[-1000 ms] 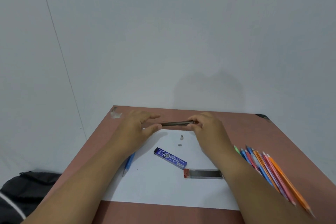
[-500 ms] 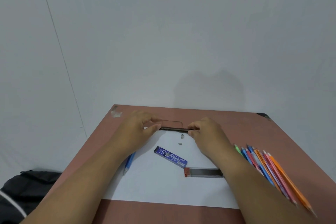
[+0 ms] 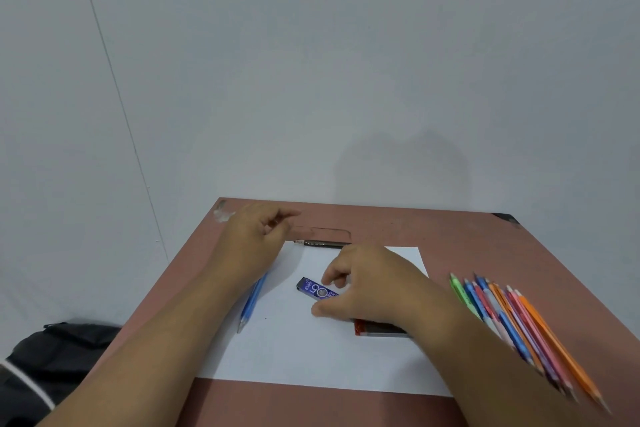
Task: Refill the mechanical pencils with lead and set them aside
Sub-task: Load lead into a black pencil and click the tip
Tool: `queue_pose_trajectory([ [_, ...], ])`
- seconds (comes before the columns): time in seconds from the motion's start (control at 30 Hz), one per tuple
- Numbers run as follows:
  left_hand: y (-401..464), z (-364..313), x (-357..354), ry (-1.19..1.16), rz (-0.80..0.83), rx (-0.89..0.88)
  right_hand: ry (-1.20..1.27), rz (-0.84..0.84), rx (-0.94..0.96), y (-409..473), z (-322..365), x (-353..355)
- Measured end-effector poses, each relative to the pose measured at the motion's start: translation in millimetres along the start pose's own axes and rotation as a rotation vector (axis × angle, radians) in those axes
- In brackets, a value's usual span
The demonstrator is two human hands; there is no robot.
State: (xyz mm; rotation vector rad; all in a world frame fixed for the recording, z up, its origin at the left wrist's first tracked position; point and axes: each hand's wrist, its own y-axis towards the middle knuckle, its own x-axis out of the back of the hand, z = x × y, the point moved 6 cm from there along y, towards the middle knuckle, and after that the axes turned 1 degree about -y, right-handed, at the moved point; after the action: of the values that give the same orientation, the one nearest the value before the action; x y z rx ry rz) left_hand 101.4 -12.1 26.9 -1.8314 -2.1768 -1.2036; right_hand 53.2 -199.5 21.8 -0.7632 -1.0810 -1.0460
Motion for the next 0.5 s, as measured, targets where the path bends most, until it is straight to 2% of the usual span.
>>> queue_pose_trajectory([
  [0.13,-2.9,-5.1,0.2,-0.109,0.032,0.054,0.064,-0.116,0.009,3.8,2.0,1.9],
  [0.3,-11.5,-15.3,-7.7,-0.462,0.167,0.186,0.518,-0.376,-0.058,5.5,-15.7,14.0],
  [0.4,-12.9,-18.7,-16.3,-0.575,0.272,0.204,0.671,-0.417,-0.035,3.4,-17.5,17.8],
  [0.5,-10.8,-19.5,-16.9,-0.622,0.258,0.202,0.703,-0.409,-0.029,4.1,-17.6,14.7],
])
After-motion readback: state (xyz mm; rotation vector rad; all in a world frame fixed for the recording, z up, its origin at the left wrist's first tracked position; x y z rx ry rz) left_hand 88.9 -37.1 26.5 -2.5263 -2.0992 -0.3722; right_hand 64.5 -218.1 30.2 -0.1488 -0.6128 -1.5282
